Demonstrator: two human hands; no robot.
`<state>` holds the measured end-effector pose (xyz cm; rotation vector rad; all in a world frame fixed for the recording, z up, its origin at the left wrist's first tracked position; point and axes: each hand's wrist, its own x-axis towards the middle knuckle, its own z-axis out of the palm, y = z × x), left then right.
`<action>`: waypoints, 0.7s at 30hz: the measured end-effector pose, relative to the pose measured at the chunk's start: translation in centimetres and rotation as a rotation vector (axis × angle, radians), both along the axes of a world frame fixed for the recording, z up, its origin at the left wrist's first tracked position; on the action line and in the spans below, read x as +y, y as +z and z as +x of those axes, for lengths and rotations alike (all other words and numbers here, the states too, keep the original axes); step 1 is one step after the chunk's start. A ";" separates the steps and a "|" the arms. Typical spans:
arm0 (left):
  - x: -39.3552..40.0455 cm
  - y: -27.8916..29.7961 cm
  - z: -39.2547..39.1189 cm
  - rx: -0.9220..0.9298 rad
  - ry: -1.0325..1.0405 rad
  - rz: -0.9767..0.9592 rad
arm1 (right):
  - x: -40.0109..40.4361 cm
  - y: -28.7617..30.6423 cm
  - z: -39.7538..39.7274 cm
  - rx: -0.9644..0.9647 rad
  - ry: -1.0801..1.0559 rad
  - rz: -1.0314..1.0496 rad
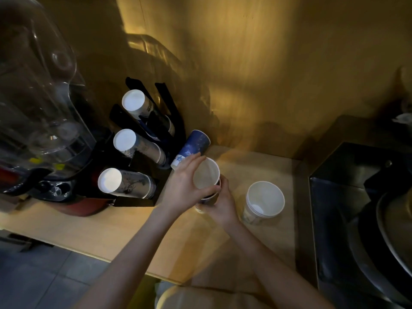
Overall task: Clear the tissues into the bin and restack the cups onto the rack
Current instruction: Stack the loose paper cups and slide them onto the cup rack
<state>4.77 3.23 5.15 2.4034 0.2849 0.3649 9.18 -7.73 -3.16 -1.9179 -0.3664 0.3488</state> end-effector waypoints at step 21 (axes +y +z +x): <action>-0.3 -4.3 3.8 -0.017 0.052 -0.089 | 1.0 0.7 4.2 -0.029 -0.259 0.020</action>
